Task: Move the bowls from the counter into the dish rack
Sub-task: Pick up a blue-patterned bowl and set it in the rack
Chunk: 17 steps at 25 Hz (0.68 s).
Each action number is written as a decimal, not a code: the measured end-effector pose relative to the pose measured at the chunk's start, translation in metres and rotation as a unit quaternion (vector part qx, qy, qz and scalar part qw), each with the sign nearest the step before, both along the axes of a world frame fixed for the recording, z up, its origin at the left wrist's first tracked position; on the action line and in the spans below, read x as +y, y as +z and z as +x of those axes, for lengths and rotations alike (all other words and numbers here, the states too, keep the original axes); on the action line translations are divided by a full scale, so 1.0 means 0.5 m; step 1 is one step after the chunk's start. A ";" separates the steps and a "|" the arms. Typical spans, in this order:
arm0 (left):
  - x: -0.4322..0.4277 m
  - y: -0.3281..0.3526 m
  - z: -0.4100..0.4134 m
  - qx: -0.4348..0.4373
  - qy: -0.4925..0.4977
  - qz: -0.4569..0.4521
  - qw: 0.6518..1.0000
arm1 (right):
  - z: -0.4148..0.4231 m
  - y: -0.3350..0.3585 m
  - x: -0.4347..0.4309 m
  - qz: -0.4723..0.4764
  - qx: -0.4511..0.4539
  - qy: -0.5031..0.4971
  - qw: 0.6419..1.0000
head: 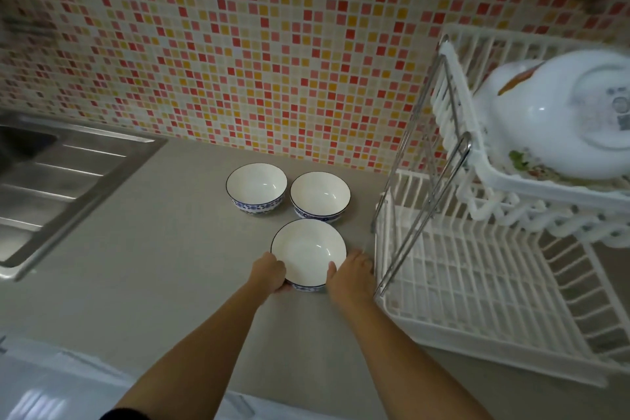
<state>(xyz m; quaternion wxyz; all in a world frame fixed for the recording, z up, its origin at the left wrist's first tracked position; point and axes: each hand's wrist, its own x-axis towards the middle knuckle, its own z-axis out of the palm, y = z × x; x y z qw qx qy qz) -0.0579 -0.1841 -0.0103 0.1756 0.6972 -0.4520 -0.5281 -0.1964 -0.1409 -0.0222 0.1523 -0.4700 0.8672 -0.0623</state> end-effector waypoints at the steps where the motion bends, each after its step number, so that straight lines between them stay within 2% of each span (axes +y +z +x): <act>1: 0.002 0.011 0.008 0.006 0.006 -0.008 1.000 | 0.002 0.007 0.002 -0.003 -0.002 0.002 1.000; 6: -0.003 0.110 0.076 0.013 -0.018 -0.070 0.997 | 0.051 0.105 -0.002 -0.057 -0.084 0.009 0.995; 10: 0.004 0.227 0.140 0.025 -0.034 -0.163 0.986 | 0.107 0.245 -0.020 -0.129 -0.141 0.030 0.981; 14: 0.027 0.342 0.176 0.083 -0.016 -0.256 0.963 | 0.150 0.385 -0.022 -0.224 -0.191 0.041 0.955; 17: 0.050 0.421 0.182 0.146 0.002 -0.311 0.939 | 0.162 0.486 0.013 -0.292 -0.167 0.049 0.941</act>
